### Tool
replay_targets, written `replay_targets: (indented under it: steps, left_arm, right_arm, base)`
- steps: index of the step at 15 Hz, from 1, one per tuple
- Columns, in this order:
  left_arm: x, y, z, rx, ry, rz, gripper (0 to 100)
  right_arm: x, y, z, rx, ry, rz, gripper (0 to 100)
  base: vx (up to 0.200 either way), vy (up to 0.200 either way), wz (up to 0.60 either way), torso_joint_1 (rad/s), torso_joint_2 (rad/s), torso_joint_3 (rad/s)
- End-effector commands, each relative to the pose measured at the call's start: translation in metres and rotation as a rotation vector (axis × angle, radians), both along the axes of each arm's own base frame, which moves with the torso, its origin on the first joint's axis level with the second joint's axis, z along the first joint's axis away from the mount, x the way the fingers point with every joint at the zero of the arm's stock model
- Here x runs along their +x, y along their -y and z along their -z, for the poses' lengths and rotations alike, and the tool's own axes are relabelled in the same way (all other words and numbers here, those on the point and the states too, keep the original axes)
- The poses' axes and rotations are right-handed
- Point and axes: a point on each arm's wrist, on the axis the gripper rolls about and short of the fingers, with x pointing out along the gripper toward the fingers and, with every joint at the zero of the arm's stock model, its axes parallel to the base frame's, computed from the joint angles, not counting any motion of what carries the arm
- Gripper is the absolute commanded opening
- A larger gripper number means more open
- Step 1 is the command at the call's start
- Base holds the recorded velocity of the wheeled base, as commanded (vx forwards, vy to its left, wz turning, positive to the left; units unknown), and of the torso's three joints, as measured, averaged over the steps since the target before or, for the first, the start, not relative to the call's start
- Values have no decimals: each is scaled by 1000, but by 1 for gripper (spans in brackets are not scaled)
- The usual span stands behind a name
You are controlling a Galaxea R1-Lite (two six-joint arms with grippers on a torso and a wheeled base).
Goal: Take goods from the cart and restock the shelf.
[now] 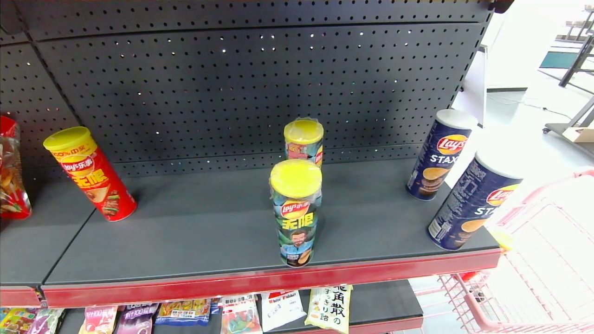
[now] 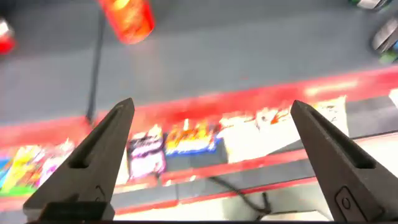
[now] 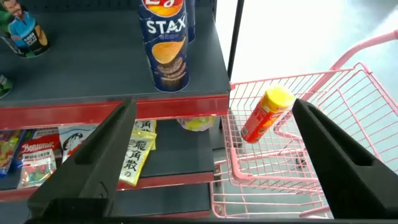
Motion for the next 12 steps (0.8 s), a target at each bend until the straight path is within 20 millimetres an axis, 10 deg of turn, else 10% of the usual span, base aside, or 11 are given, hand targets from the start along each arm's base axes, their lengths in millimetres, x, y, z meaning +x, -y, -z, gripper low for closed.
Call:
replay_targets:
  steps: [1, 12]
  left_arm:
    - [-22, -4, 4, 27, 139, -6, 100]
    - [-19, -3, 6, 36, 112, 14, 100]
  right_arm:
    - [0, 0, 4, -5, -14, -5, 100]
    - [-12, 0, 36, -65, -2, -17, 100]
  base:
    - [0, 0, 0, 0, 0, 0]
    - [-73, -18, 0, 4, 3, 0]
